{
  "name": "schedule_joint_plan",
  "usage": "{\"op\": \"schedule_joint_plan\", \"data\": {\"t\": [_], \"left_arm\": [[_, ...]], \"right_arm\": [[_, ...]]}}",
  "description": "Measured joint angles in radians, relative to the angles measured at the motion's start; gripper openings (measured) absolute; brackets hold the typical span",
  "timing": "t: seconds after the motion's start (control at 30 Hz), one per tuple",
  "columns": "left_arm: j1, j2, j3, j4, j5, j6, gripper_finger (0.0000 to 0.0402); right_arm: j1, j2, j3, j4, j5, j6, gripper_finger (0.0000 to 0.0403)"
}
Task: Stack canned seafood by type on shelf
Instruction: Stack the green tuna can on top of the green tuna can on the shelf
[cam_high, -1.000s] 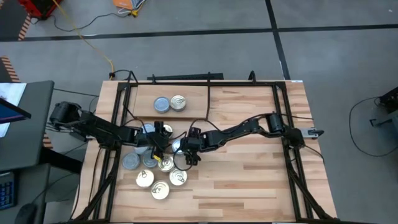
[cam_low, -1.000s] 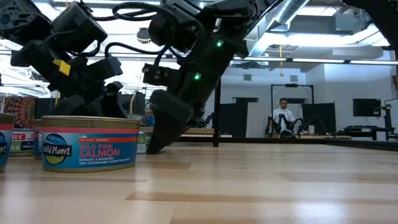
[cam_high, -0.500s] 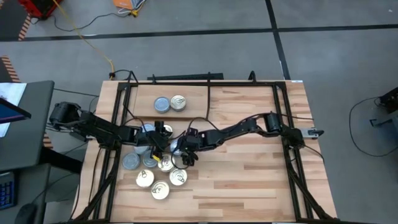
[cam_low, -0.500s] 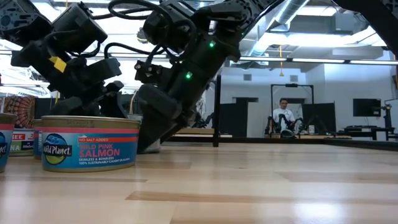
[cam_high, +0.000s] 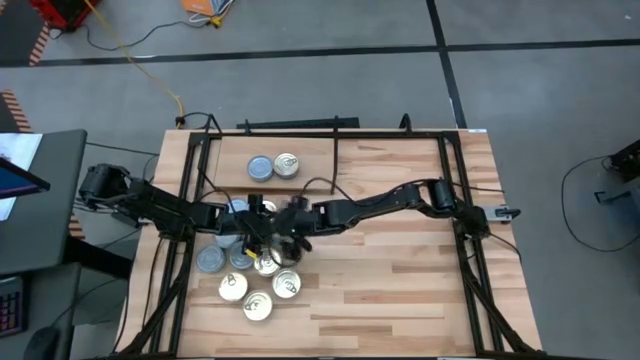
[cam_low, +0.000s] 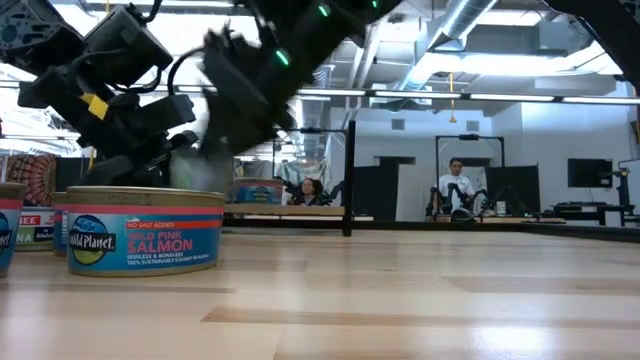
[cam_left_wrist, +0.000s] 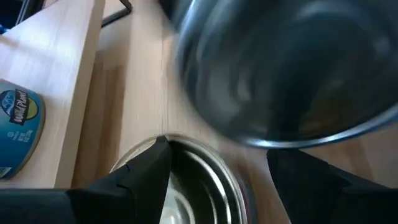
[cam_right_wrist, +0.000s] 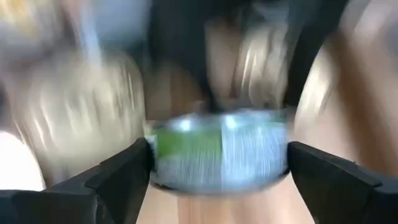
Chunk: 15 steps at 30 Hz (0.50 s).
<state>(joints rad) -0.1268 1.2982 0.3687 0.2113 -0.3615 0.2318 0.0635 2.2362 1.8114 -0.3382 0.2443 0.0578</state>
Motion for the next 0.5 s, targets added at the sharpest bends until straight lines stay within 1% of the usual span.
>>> {"op": "schedule_joint_plan", "data": {"t": [0.03, 0.1, 0.13, 0.27, 0.33, 0.5], "left_arm": [[-0.001, 0.002, 0.007, 0.016, 0.027, -0.017, 0.0254], [-0.002, 0.001, 0.006, 0.01, 0.036, -0.029, 0.0254], [-0.003, 0.0, 0.006, 0.015, 0.043, -0.034, 0.0254], [-0.005, 0.0, 0.006, 0.016, 0.045, -0.029, 0.0254], [-0.004, 0.0, 0.006, 0.01, 0.041, -0.028, 0.0254], [-0.004, -0.001, 0.006, -0.025, 0.024, -0.045, 0.0254]], "right_arm": [[-0.003, 0.0, 0.012, 0.026, 0.01, -0.006, 0.0382], [-0.005, 0.004, 0.023, -0.01, 0.007, -0.019, 0.0381], [-0.004, 0.01, 0.028, -0.012, 0.025, -0.029, 0.0381], [-0.012, 0.012, 0.046, -0.017, 0.034, -0.043, 0.0381], [-0.015, 0.01, 0.063, -0.07, 0.034, -0.043, 0.0381], [-0.014, 0.01, 0.127, -0.281, 0.03, -0.011, 0.0381]]}}
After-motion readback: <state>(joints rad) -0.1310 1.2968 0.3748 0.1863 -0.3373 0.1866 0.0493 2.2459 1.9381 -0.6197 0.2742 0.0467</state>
